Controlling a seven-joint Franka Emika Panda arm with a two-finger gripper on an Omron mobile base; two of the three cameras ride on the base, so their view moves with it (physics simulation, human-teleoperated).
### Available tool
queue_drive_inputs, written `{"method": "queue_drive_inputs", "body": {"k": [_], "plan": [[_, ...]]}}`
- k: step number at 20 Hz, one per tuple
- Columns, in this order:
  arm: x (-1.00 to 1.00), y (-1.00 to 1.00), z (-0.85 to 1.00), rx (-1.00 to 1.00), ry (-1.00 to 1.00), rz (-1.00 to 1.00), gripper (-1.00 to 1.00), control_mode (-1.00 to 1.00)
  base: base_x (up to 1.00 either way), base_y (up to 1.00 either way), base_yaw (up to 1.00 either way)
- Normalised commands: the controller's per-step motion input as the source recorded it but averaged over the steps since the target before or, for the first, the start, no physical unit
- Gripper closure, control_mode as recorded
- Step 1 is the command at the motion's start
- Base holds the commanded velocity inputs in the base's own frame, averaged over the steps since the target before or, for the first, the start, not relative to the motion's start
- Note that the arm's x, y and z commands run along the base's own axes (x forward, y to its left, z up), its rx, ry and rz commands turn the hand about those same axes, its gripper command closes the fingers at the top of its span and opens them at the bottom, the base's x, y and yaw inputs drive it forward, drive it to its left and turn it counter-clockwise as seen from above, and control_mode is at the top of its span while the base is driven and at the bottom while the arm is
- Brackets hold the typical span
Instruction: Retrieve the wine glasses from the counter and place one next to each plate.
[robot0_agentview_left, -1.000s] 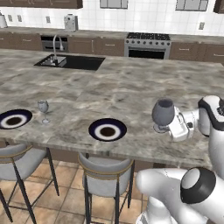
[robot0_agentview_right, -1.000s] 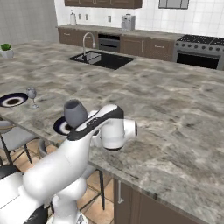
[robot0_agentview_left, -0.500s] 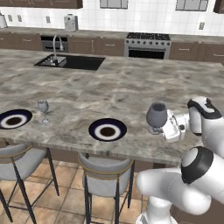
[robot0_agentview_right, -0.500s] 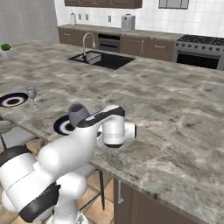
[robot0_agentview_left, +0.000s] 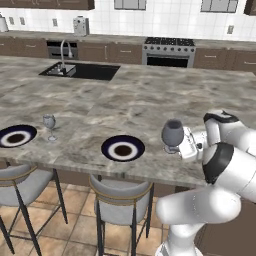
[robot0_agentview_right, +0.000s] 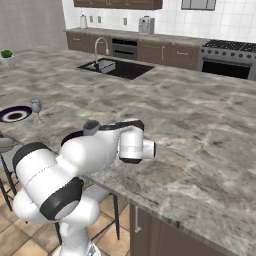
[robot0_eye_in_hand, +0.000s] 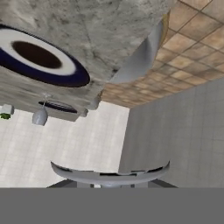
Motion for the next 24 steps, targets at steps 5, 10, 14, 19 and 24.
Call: {"method": "queue_drive_inputs", "body": {"k": [5, 10, 14, 19, 24], "plan": [[0.45, 0.0, -0.28, 0.0, 0.0, 0.0, 1.0, -1.0, 0.0, 0.0, 0.0], [0.46, 0.0, -0.29, 0.0, 0.0, 0.01, 1.0, -1.0, 0.0, 0.0, 0.0], [0.41, 0.0, -0.28, 0.0, 0.0, 0.01, 1.0, -1.0, 0.0, 0.0, 0.0], [0.37, 0.0, -0.29, 0.0, 0.0, 0.0, 1.0, -1.0, 0.0, 0.0, 0.0], [0.38, 0.0, -0.29, 0.0, 0.0, 0.0, 1.0, -1.0, 0.0, 0.0, 0.0]]}}
